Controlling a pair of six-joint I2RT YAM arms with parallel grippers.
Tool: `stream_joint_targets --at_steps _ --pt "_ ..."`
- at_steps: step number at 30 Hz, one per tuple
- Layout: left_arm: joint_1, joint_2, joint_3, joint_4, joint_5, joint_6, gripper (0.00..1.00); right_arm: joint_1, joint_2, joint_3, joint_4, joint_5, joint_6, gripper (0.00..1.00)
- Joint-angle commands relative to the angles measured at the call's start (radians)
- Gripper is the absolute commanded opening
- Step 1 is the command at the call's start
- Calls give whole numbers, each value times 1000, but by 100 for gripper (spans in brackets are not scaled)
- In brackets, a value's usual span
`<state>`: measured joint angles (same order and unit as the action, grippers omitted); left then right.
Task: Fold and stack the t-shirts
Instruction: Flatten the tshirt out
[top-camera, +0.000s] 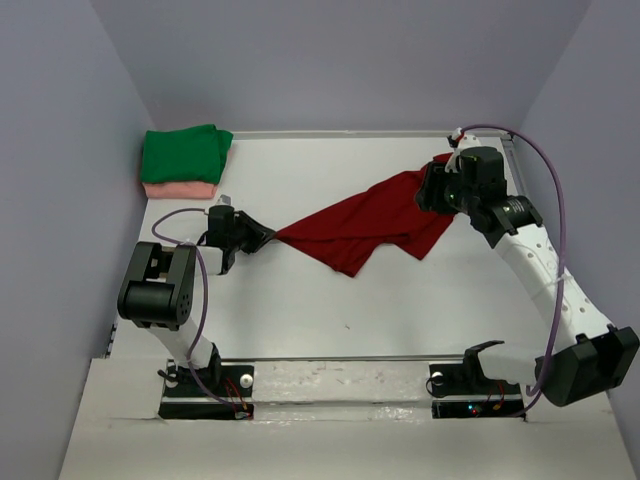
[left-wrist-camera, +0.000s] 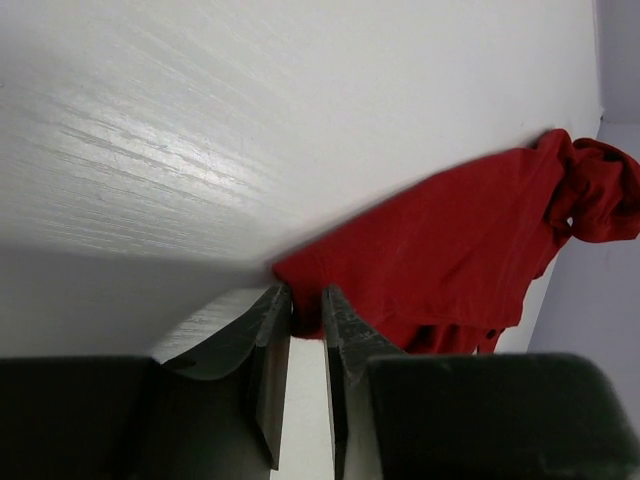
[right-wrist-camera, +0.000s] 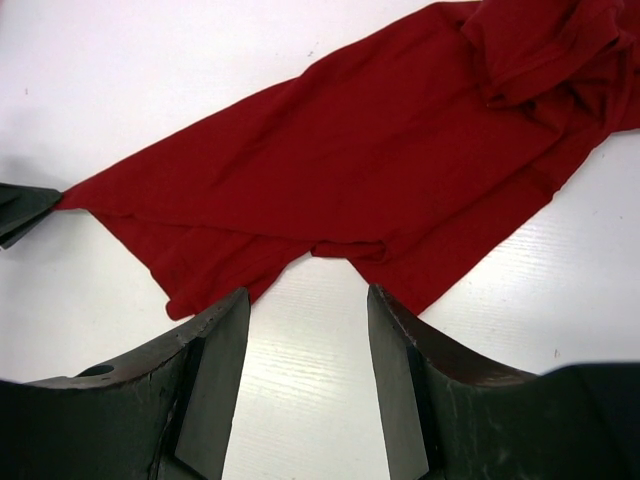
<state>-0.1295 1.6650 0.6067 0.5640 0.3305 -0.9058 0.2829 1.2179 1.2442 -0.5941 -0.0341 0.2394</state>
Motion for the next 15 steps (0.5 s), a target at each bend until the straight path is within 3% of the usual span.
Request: stream_joint_targets --at_steps 1,3,4,6,8,9,15 --pt "-4 2 27 14 -1 10 24 -1 5 1 30 22 -5 56" --pt "-4 1 21 8 -8 5 4 -1 6 -12 25 75 15 55" --pt "-5 -17 15 -1 -19 2 0 13 23 -18 -1 155 24 55" --pt "-24 -56 -5 -16 -50 -8 0 44 48 -40 -39 302 57 62" --pt "-45 -117 -13 -64 -111 -4 0 55 72 -113 -56 396 96 81" --pt "-61 -137 -2 -125 -148 10 0 55 77 -144 -52 389 135 84" --pt "-74 -250 14 -237 -211 44 0 64 75 -330 59 251 277 74"
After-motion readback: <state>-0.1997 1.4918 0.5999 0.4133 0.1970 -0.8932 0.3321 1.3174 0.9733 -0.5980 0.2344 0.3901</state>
